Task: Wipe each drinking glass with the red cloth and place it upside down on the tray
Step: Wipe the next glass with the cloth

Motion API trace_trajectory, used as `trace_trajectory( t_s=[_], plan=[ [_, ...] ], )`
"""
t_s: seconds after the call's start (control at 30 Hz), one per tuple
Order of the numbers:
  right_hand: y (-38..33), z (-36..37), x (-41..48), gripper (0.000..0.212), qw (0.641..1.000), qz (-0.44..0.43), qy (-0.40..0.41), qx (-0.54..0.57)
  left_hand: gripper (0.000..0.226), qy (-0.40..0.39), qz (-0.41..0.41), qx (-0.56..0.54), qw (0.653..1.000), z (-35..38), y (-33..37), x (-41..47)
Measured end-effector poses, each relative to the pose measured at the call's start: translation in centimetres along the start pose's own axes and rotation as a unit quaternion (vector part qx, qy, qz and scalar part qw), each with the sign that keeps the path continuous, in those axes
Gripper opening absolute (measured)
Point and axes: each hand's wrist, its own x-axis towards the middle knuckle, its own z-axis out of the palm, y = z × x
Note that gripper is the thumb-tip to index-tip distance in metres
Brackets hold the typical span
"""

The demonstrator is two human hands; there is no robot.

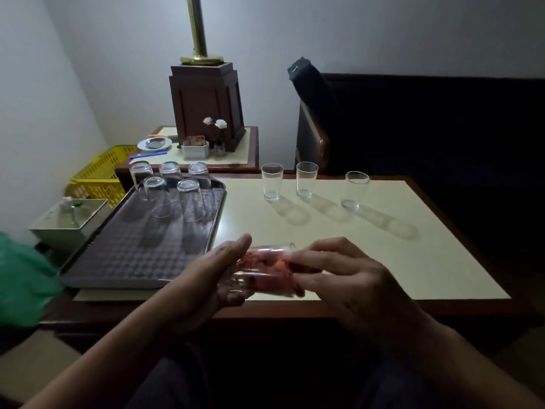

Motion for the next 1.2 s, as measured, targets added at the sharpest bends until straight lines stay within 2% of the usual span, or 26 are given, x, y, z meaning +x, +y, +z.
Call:
trace_trajectory(
  t_s=[0.07, 0.13, 0.2, 0.23, 0.3, 0.37, 0.4, 0.43, 0.47, 0.5, 0.57, 0.6, 0.63, 0.7, 0.73, 0.8, 0.87, 0.93, 1.0, 1.07, 1.13, 1.2],
  plan=[
    [-0.5, 1.1, -0.4, 0.042, 0.996, -0.042, -0.067, -0.041, 0.082, -0.048, -0.029, 0.022, 0.998, 0.3, -0.1, -0.9],
    [-1.3, 1.7, -0.5, 0.076, 0.993, -0.035, -0.104, -0.036, 0.057, -0.035, -0.001, 0.026, 0.999, 0.9, 0.2, -1.6],
    [-2.3, 1.5, -0.3, 0.095, 0.984, 0.047, -0.145, 0.089, 0.050, -0.006, 0.056, 0.044, 0.997, 1.2, 0.6, -2.4],
    [-2.7, 0.9, -0.2, 0.098, 0.958, 0.122, -0.170, 0.198, 0.051, -0.009, 0.091, 0.062, 0.994, 1.4, 0.8, -2.8],
    [-3.2, -0.7, 0.2, 0.087, 0.870, 0.243, -0.204, 0.378, 0.048, -0.016, 0.163, 0.117, 0.979, 2.0, 1.3, -3.6],
    [-3.1, -2.0, 0.7, 0.062, 0.805, 0.294, -0.201, 0.474, 0.047, -0.007, 0.230, 0.212, 0.950, 2.8, 1.8, -4.2],
    [-3.0, -2.2, 0.8, 0.053, 0.788, 0.303, -0.191, 0.501, 0.048, 0.003, 0.249, 0.250, 0.935, 3.1, 1.8, -4.2],
    [-3.0, -2.1, 1.0, 0.048, 0.792, 0.304, -0.172, 0.501, 0.049, 0.022, 0.255, 0.276, 0.926, 3.2, 1.7, -4.1],
    [-2.9, -1.7, 1.1, 0.045, 0.819, 0.293, -0.149, 0.470, 0.050, 0.040, 0.243, 0.276, 0.929, 3.0, 1.3, -3.8],
    [-2.8, -1.4, 1.1, 0.044, 0.858, 0.275, -0.127, 0.415, 0.051, 0.048, 0.204, 0.233, 0.950, 2.9, 1.1, -3.5],
    [-2.6, -0.7, 1.2, 0.048, 0.930, 0.212, -0.096, 0.284, 0.061, 0.015, 0.051, 0.059, 0.997, 2.7, 0.8, -2.8],
    [-2.4, -0.3, 1.0, 0.049, 0.952, 0.168, -0.100, 0.237, 0.068, -0.002, -0.002, -0.010, 1.000, 2.7, 0.7, -2.7],
    [-2.4, -0.2, 1.0, 0.051, 0.959, 0.146, -0.111, 0.215, 0.071, -0.006, -0.015, -0.038, 0.999, 2.5, 0.5, -2.7],
    [-2.7, -0.2, 1.1, 0.057, 0.940, 0.193, -0.141, 0.245, 0.064, 0.010, 0.025, -0.025, 0.999, 2.0, 0.4, -3.0],
    [-2.9, -0.5, 1.1, 0.059, 0.915, 0.237, -0.153, 0.288, 0.057, 0.019, 0.067, 0.018, 0.997, 1.8, 0.6, -3.1],
    [-2.9, -1.0, 1.1, 0.051, 0.846, 0.317, -0.175, 0.391, 0.050, 0.027, 0.163, 0.133, 0.977, 1.4, 1.0, -3.5],
    [-2.9, -1.4, 1.3, 0.041, 0.823, 0.339, -0.163, 0.425, 0.050, 0.012, 0.206, 0.184, 0.961, 1.5, 1.3, -3.8],
    [-2.8, -1.4, 1.4, 0.041, 0.833, 0.340, -0.131, 0.416, 0.051, 0.012, 0.179, 0.150, 0.972, 2.0, 1.5, -3.7],
    [-2.6, -1.1, 1.0, 0.046, 0.877, 0.314, -0.103, 0.347, 0.047, -0.014, 0.075, 0.042, 0.996, 2.6, 1.7, -3.6],
    [-2.6, -0.9, 0.6, 0.051, 0.911, 0.280, -0.111, 0.282, 0.053, -0.017, 0.034, -0.008, 0.999, 2.5, 1.4, -3.3],
    [-2.3, -1.0, 0.4, 0.059, 0.895, 0.303, -0.113, 0.307, 0.047, 0.000, 0.077, 0.023, 0.997, 2.3, 1.0, -3.2],
    [-2.3, -1.2, 0.3, 0.064, 0.867, 0.321, -0.123, 0.361, 0.045, 0.005, 0.148, 0.111, 0.983, 2.1, 0.9, -3.3]
  ],
)
